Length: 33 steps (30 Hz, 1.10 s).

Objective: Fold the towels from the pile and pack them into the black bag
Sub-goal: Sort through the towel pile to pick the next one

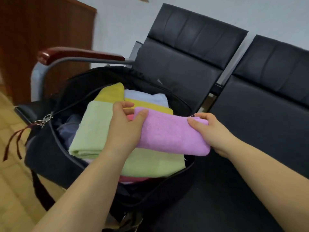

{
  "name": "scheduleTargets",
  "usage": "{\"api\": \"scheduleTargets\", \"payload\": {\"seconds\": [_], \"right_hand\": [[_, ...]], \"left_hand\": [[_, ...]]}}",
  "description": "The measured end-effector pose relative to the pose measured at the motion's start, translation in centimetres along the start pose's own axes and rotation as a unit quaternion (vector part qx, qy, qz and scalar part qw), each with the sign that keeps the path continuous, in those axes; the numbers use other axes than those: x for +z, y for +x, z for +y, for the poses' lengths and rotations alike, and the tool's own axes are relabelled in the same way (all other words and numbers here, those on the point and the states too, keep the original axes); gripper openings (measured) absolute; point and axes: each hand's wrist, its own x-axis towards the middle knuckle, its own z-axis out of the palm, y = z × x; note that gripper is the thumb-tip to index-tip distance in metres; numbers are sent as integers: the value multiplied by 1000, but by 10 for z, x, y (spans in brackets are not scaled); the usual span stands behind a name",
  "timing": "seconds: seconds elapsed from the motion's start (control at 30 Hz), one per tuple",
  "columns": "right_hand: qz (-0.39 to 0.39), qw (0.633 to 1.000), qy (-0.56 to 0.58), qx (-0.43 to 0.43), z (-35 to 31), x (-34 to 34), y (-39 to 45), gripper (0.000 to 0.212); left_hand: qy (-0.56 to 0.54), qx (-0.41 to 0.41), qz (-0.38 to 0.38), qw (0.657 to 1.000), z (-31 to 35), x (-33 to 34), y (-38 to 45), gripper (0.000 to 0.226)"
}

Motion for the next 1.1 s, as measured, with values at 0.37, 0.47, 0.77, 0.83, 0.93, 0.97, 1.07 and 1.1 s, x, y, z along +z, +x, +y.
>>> {"api": "scheduleTargets", "payload": {"seconds": [0.37,0.47,0.77,0.83,0.93,0.97,1.07,1.1], "right_hand": [[33,998,45,38,-17,29,39,41],[38,996,78,36,-21,31,48,42],[50,998,3,42,-12,51,60,49],[61,994,-86,6,-7,52,57,52],[108,948,-233,-189,-8,54,46,55],[89,934,-259,-229,-8,57,44,60],[-40,928,-318,-189,-3,65,41,67],[-87,928,-331,-146,2,65,43,65]], "left_hand": [[37,-6,72,997,-3,2,27,32],[72,52,113,990,-6,2,37,27],[274,13,70,959,-17,5,51,24],[380,-10,50,924,-14,4,50,42],[500,76,42,862,-8,9,44,55],[515,89,14,852,-8,13,42,56],[563,15,-96,821,-16,18,44,62],[580,-7,-123,805,-19,18,46,64]]}}
